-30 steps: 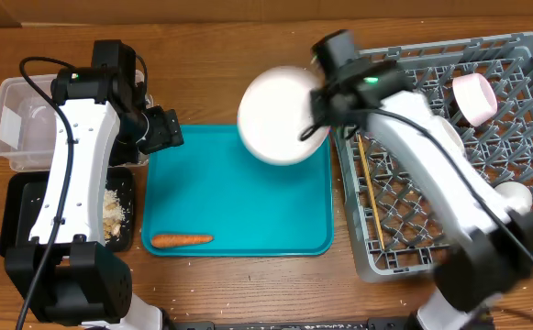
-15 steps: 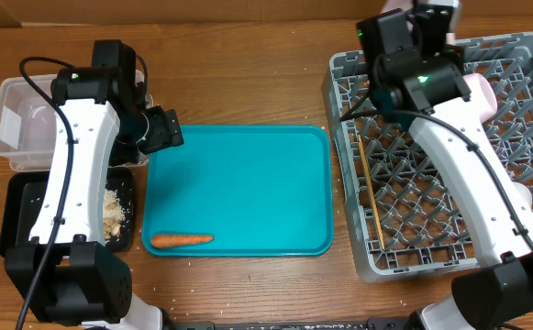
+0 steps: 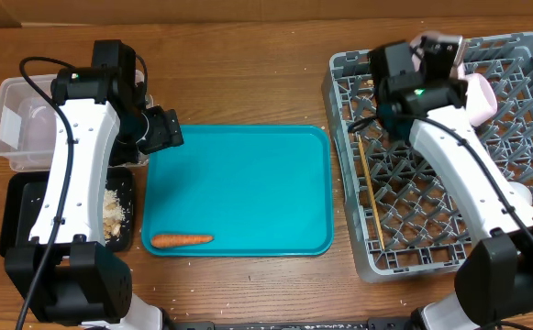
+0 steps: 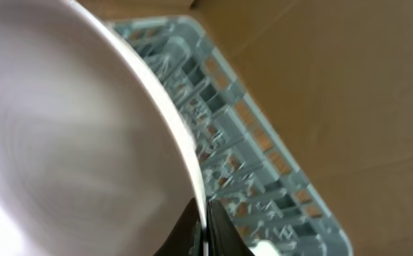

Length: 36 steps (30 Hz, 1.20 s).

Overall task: Sort waste into correct bins and load items into the dishwasher
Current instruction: 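Lift the white plate right and stand it upright in the dish rack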

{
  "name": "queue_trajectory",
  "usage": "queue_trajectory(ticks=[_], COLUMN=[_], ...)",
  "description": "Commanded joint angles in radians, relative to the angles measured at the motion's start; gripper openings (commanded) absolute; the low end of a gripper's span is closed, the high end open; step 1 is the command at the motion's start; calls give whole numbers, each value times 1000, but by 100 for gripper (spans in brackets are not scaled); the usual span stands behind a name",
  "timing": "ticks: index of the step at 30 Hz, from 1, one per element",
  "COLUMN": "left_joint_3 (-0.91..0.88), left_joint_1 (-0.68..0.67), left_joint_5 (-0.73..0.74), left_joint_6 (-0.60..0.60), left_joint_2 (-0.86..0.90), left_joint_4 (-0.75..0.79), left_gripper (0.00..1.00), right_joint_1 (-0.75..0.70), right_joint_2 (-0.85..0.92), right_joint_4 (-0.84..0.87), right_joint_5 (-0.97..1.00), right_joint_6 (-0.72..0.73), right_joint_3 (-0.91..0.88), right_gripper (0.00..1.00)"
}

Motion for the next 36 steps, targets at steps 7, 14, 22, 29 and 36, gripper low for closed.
queue_trajectory(ticks=[7,14,22,29,36], left_joint_3=[0,0,0,0,-2], left_joint_1=[0,0,0,0,-1], left_joint_5=[0,0,0,0,2], left_joint_6=[1,1,1,1,0], left_joint_2=[-7,-7,-7,-7,-7], left_joint_4=[4,4,4,0,-17], left_gripper=[89,89,90,90,94], right_joint_1=[105,187,223,232,232], right_joint_2=[-2,-2,-53,-177,-219], right_joint_4=[4,-23,-65,-63,-58], right_joint_5=[-198,-423,-502,-697,-1174], right_joint_6=[63,60,59,-6,-161], right_joint_3=[-37,-37,-32,29,32], right_gripper=[4,58,100,100,100])
